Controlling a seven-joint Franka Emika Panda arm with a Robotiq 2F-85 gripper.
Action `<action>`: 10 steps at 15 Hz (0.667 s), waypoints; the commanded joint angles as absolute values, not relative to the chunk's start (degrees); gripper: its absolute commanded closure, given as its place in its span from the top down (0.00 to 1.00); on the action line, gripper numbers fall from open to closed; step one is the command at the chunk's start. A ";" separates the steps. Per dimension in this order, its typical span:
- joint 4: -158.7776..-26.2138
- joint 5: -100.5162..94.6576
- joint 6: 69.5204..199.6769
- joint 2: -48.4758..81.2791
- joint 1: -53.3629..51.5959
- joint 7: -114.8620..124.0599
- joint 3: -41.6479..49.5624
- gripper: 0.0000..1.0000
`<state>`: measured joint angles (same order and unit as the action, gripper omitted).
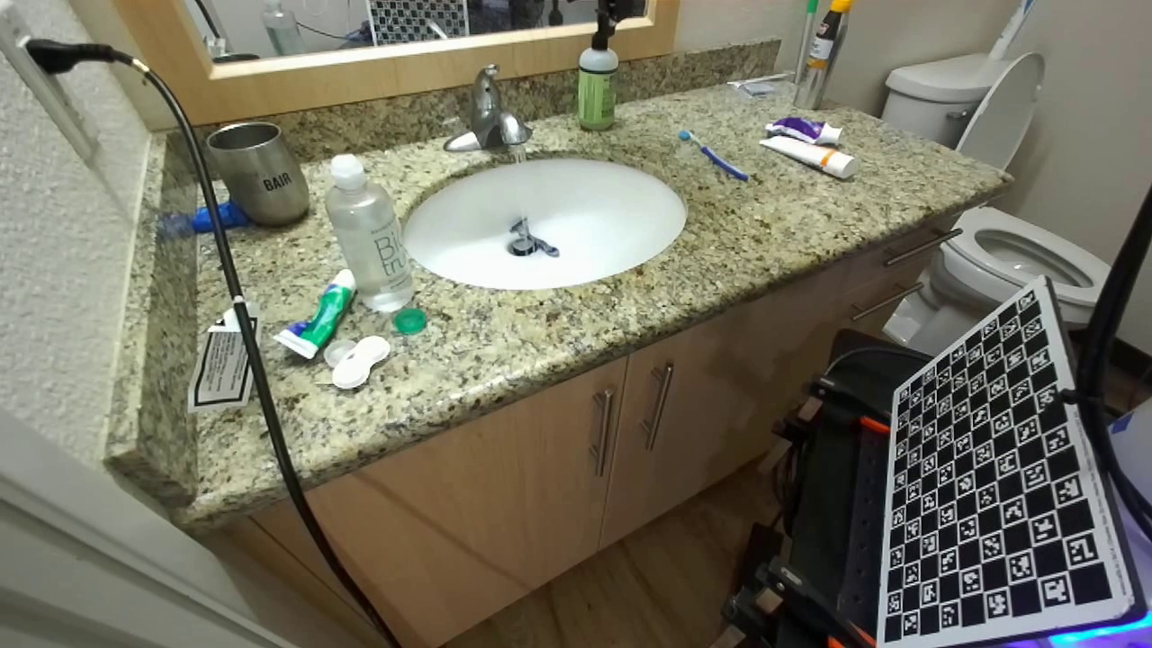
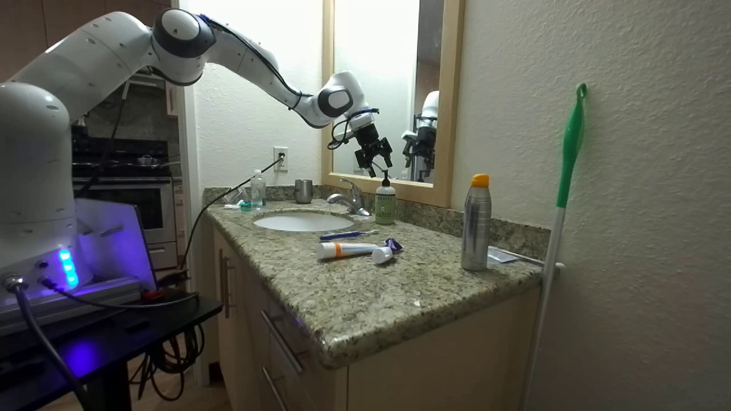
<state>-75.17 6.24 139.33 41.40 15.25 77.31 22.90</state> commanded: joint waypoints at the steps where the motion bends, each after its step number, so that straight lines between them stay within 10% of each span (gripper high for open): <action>1: -75.34 4.18 139.71 41.75 14.13 78.64 24.56 1.00; 10: -74.46 1.91 136.29 41.96 13.41 81.25 26.14 1.00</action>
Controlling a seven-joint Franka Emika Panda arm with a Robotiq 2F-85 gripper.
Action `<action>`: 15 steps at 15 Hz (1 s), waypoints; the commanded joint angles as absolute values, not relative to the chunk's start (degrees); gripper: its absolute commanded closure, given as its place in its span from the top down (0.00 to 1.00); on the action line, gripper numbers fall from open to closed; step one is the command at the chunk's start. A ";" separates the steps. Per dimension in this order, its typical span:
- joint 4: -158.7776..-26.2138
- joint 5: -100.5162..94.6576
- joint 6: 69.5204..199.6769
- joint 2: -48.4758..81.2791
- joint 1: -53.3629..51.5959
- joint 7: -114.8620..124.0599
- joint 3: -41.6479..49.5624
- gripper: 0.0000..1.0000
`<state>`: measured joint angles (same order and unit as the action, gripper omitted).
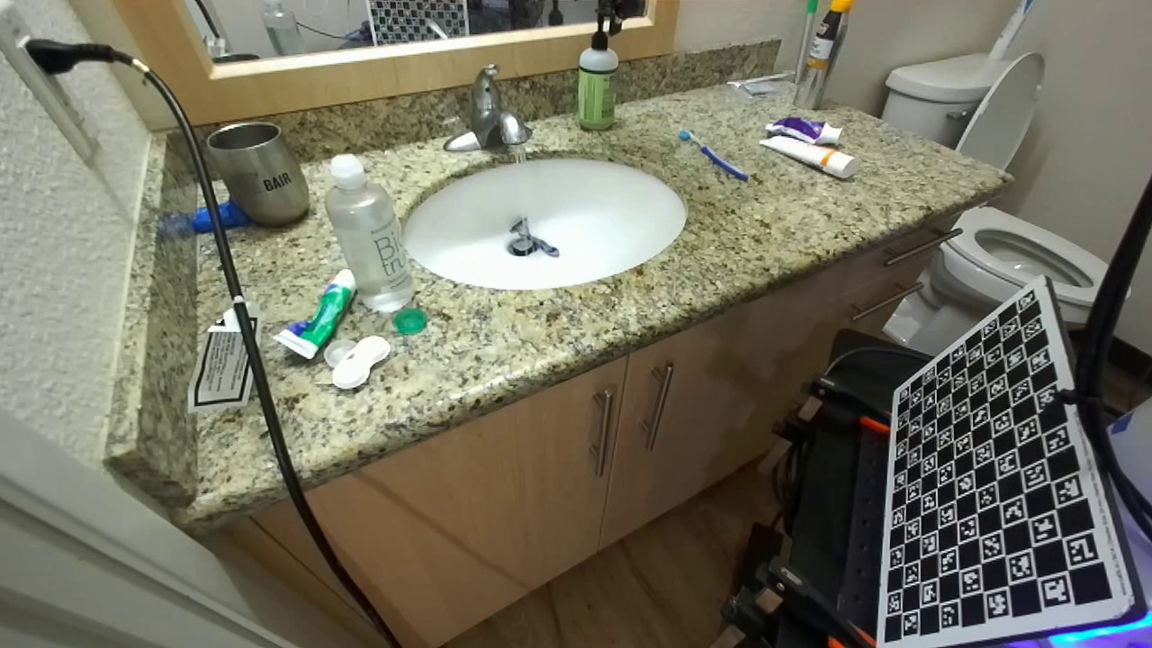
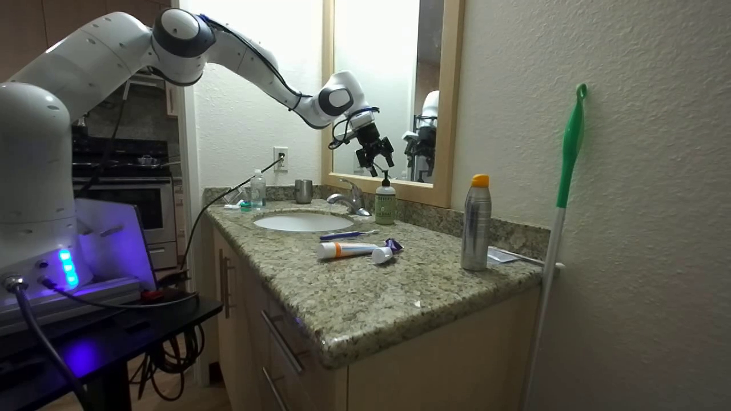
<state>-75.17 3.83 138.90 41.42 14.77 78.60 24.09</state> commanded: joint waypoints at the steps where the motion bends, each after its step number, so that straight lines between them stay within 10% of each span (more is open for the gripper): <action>1: -73.72 1.40 134.94 42.24 13.18 81.75 26.55 1.00; 14: -74.91 2.75 135.10 41.46 14.19 80.45 25.23 1.00; 15: -74.75 2.65 135.16 41.57 14.16 80.64 25.37 0.75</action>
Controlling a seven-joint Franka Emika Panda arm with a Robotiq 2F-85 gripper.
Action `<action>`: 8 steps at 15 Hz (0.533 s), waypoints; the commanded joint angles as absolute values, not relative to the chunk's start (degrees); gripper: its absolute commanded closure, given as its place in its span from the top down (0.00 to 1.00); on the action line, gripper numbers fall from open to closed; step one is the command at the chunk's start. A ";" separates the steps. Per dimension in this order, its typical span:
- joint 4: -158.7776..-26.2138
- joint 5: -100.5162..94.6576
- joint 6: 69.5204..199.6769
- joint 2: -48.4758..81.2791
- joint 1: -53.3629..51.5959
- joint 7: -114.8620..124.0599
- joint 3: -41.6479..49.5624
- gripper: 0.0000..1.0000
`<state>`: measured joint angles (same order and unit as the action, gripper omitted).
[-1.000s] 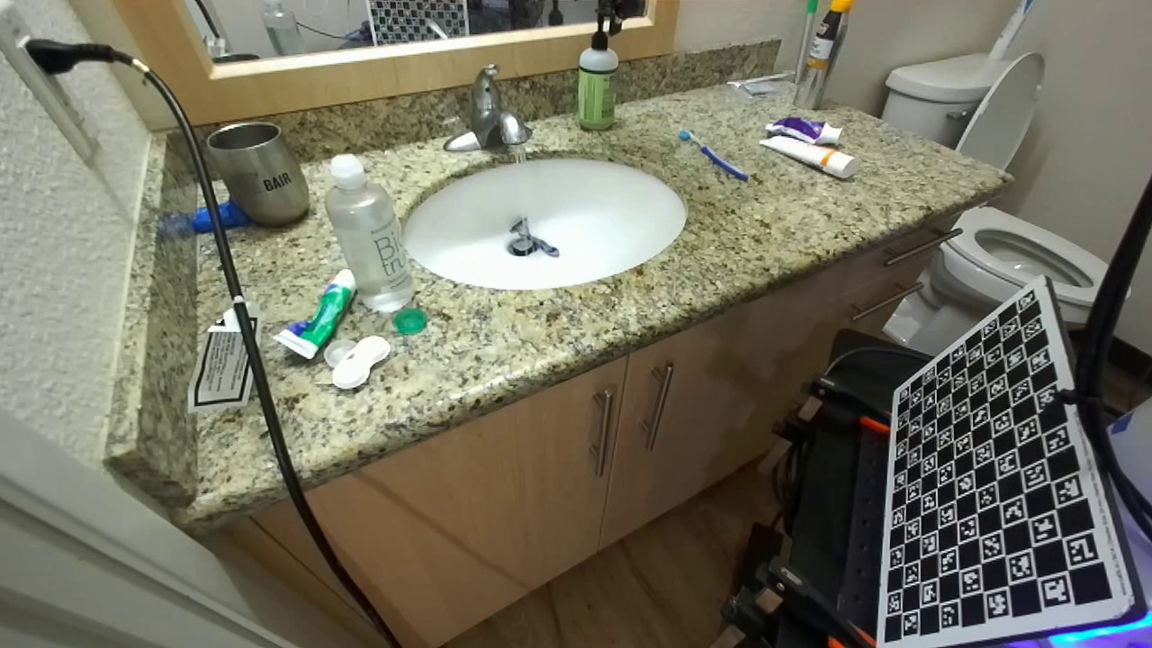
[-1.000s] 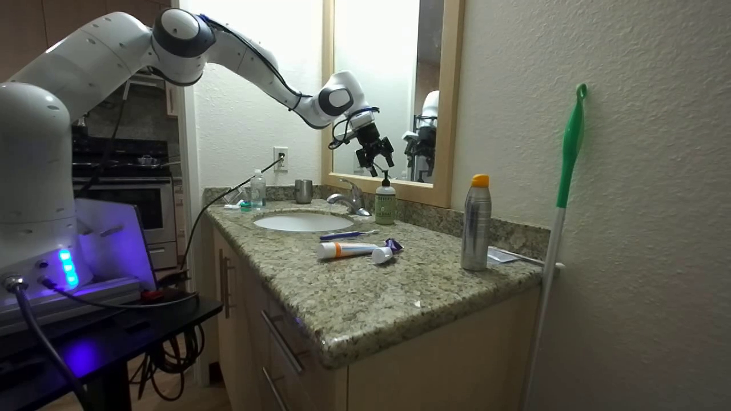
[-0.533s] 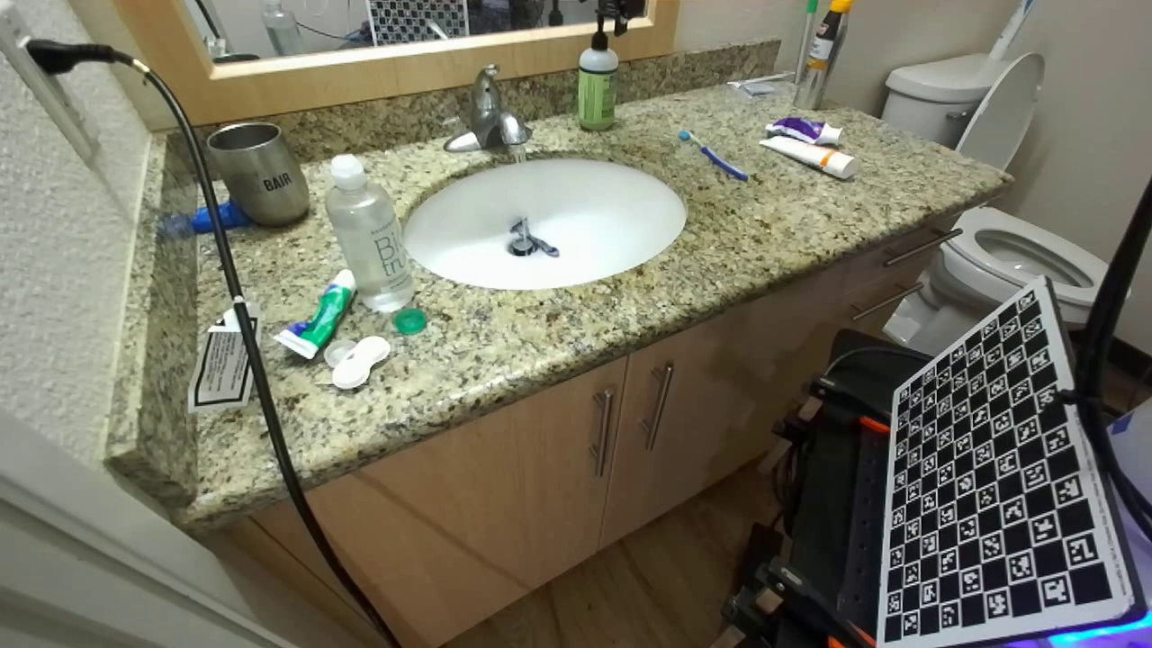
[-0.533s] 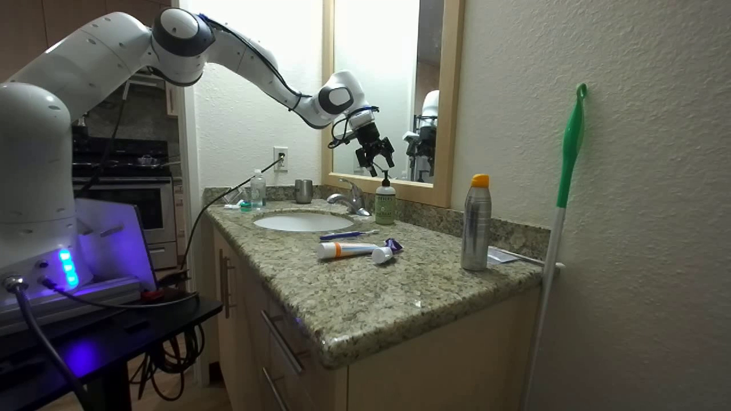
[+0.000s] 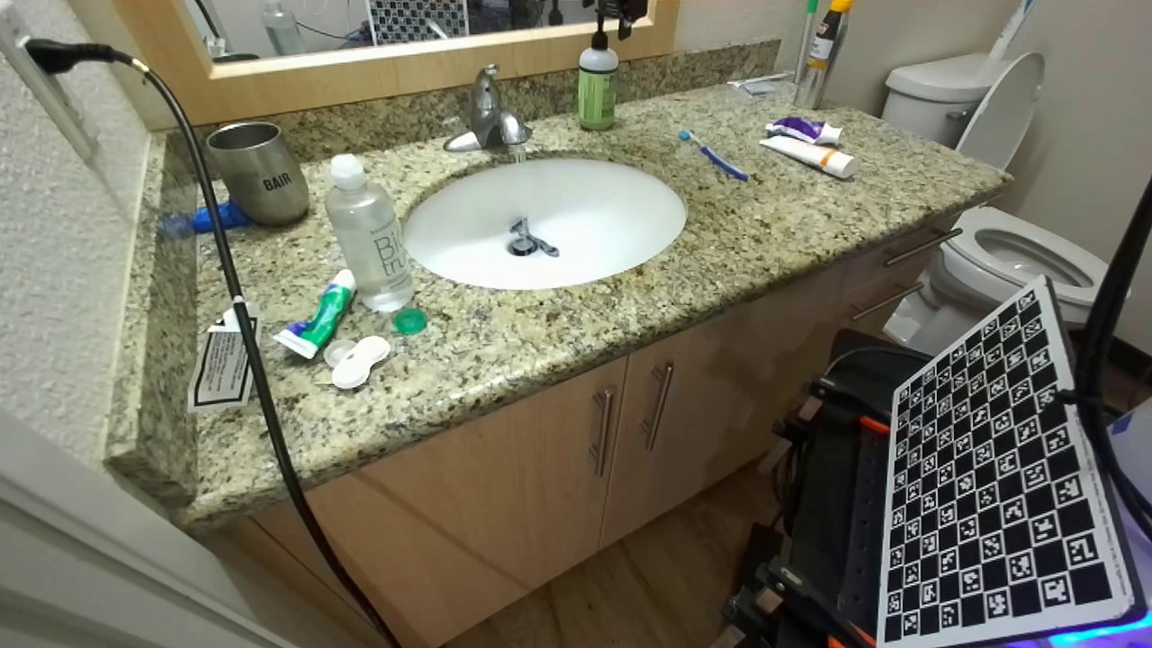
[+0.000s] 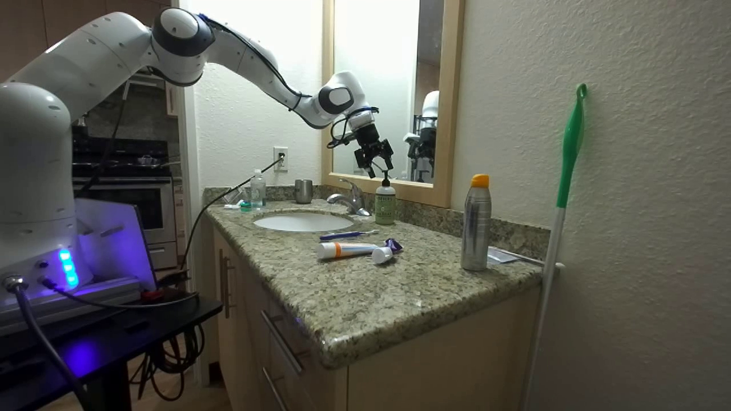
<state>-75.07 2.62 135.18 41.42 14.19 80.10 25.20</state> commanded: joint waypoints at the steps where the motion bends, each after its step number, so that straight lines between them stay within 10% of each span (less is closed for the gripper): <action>1: -74.65 2.70 135.18 41.59 14.22 80.60 25.33 0.72; 8: -74.56 3.08 135.23 41.47 14.34 80.49 25.04 0.24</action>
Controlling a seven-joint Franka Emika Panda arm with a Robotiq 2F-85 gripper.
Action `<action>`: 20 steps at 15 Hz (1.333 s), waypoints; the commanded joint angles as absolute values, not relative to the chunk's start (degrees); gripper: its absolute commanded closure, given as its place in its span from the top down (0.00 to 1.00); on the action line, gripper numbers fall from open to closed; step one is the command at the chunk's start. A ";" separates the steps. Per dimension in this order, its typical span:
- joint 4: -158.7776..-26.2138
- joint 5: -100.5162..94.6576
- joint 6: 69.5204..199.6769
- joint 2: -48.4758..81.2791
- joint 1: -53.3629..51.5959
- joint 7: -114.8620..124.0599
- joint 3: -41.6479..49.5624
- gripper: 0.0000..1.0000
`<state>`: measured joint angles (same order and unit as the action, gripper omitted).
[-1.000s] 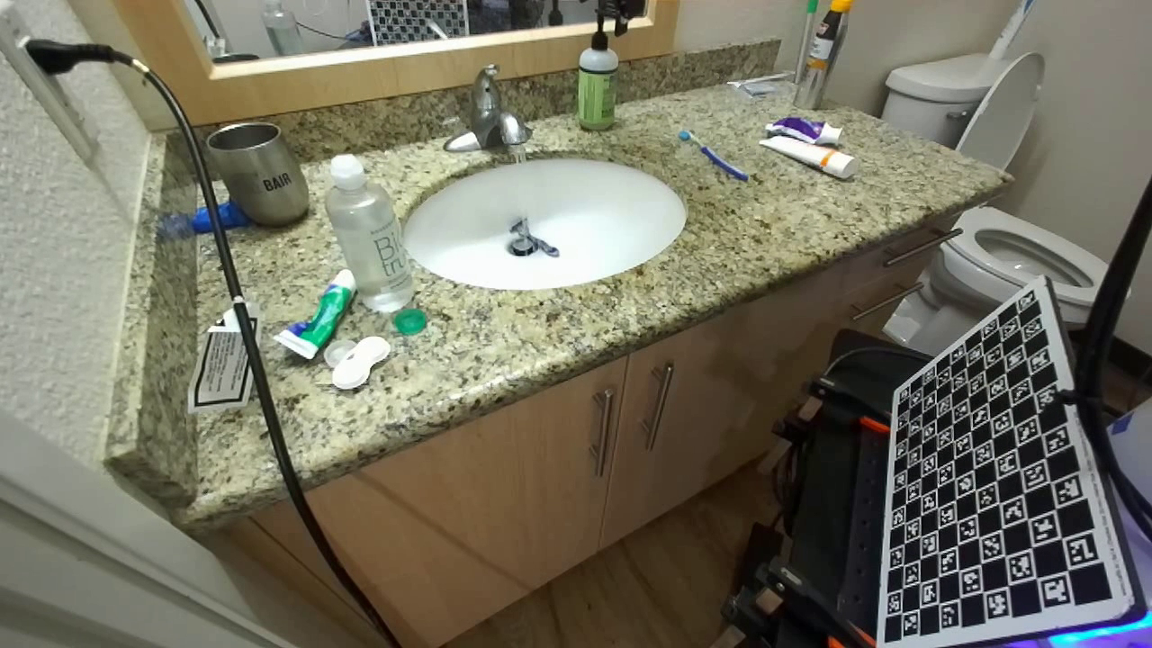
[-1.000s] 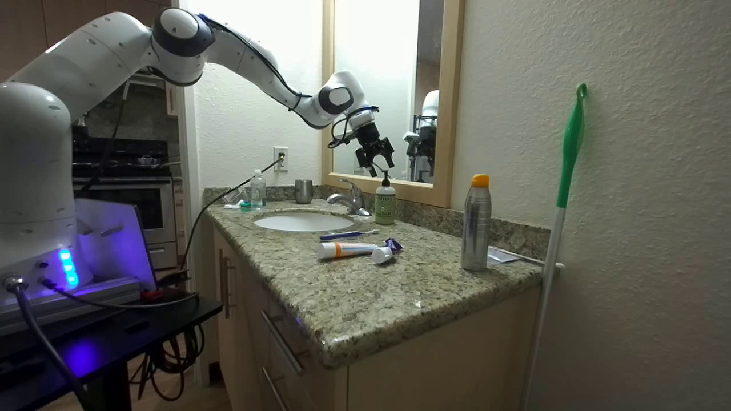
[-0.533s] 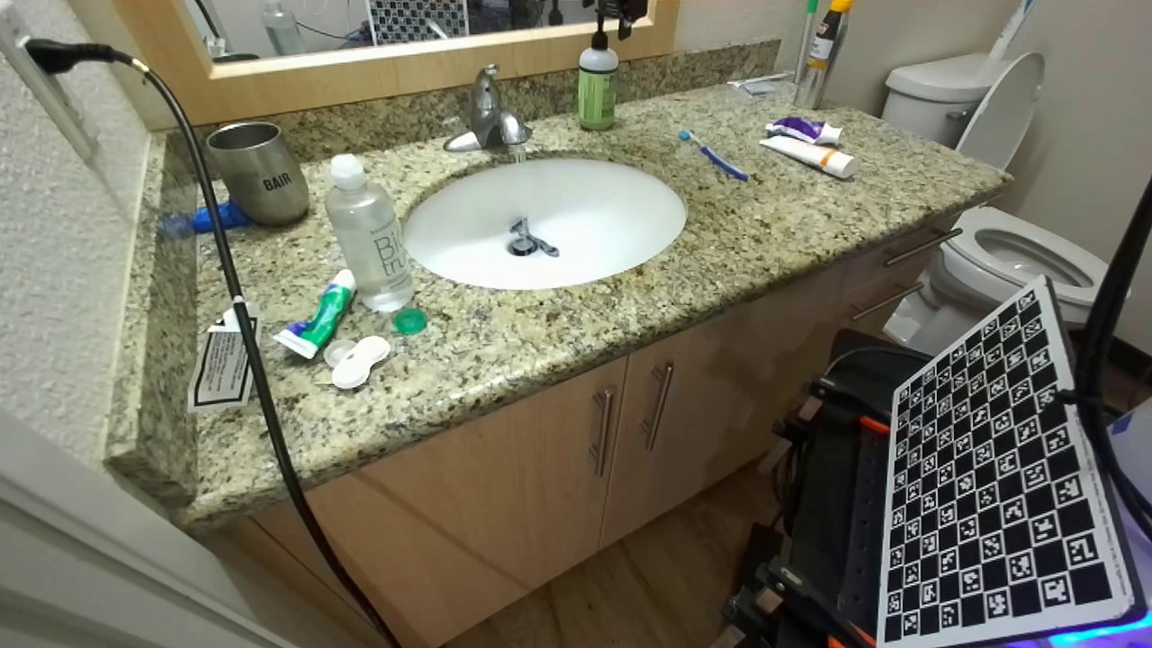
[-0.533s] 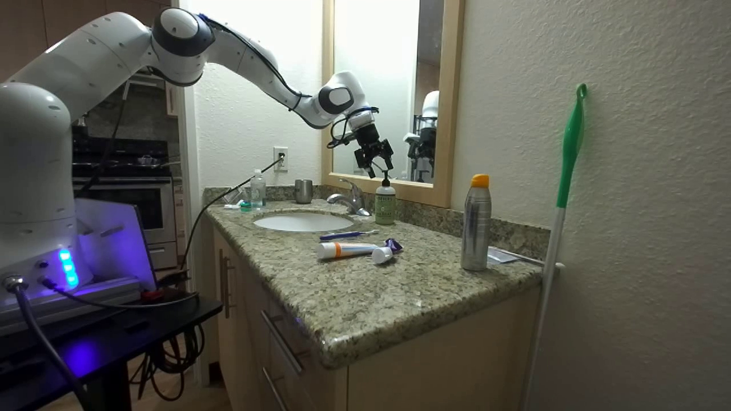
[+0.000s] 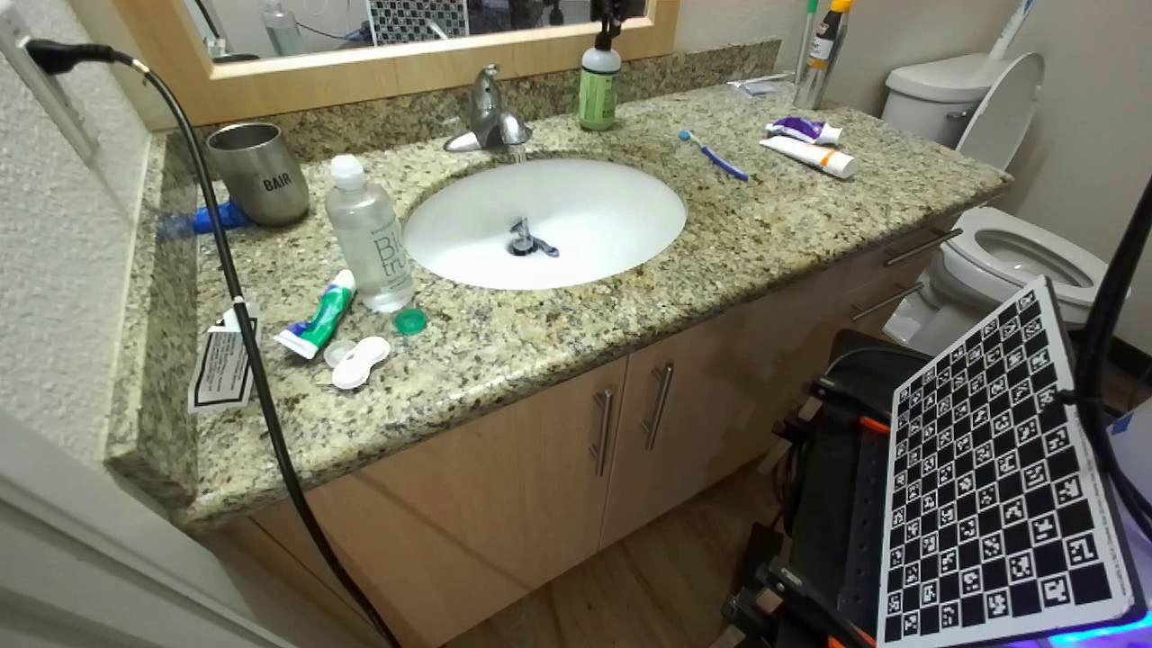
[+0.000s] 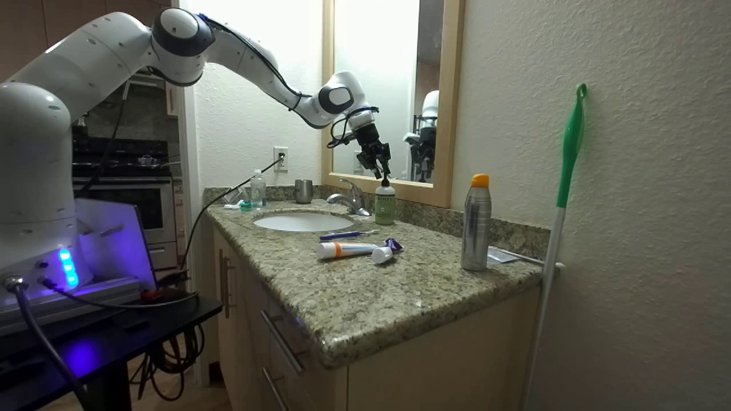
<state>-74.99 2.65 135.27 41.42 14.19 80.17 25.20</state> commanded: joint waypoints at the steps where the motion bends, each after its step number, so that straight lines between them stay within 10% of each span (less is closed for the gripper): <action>1: -74.54 3.06 135.28 41.46 14.31 80.55 25.08 0.18; 4: -74.44 3.08 135.42 41.51 14.34 80.56 25.07 0.01; 9: -74.42 2.99 135.92 41.51 14.31 80.45 25.09 0.00; 10: -74.58 2.75 136.70 41.51 14.22 80.18 25.15 0.26; 20: -72.45 3.86 151.17 42.40 13.87 81.92 25.34 0.91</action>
